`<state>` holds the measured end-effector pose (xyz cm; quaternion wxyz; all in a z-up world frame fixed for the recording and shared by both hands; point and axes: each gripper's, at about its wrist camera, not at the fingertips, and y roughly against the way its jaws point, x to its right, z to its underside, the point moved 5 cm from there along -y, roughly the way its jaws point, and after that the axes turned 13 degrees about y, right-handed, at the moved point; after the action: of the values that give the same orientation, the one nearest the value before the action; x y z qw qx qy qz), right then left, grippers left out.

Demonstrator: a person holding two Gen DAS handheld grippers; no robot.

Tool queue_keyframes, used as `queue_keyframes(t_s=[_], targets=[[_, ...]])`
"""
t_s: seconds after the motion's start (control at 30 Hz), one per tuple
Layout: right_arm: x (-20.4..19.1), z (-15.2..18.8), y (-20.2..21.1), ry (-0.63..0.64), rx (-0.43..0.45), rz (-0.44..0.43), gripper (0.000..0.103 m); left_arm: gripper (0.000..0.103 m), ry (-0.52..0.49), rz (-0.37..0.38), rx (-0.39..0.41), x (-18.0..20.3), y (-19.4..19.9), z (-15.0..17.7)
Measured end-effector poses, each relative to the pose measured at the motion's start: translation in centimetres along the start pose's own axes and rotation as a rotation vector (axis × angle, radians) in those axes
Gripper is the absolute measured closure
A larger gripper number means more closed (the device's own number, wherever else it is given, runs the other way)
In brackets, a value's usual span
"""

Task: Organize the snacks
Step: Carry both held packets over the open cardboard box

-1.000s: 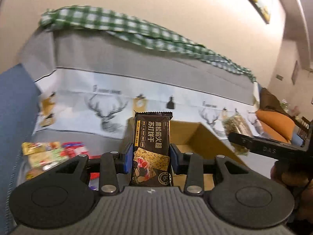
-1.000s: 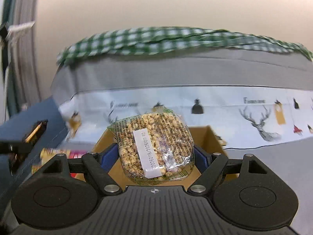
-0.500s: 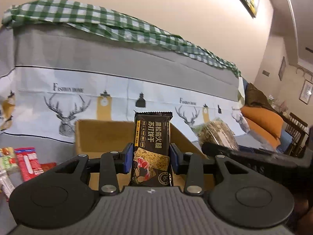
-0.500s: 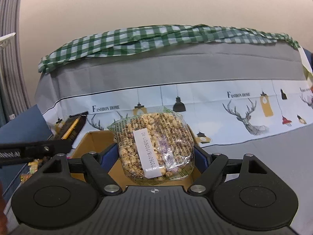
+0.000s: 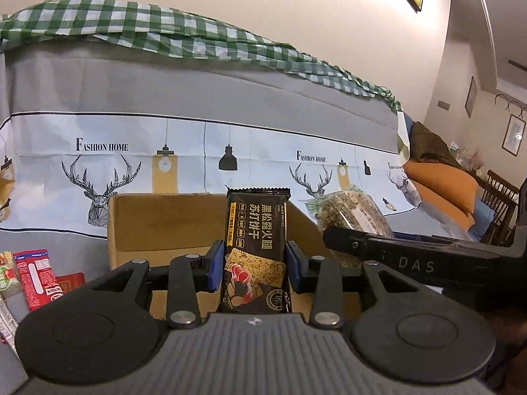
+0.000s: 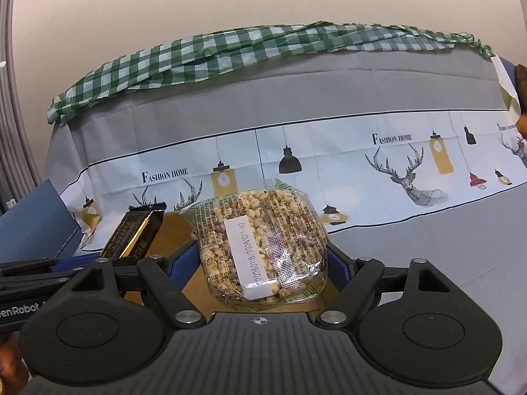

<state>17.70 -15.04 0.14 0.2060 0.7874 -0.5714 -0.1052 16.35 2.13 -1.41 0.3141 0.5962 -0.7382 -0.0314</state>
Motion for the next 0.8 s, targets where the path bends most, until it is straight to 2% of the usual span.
queue_keyframes(t_s=[0.8], targets=[[-0.33,0.08,-0.38,0.025,-0.014,-0.002,0.022,0.060,0.015,-0.008,0.001,-0.17,0.10,0.04]])
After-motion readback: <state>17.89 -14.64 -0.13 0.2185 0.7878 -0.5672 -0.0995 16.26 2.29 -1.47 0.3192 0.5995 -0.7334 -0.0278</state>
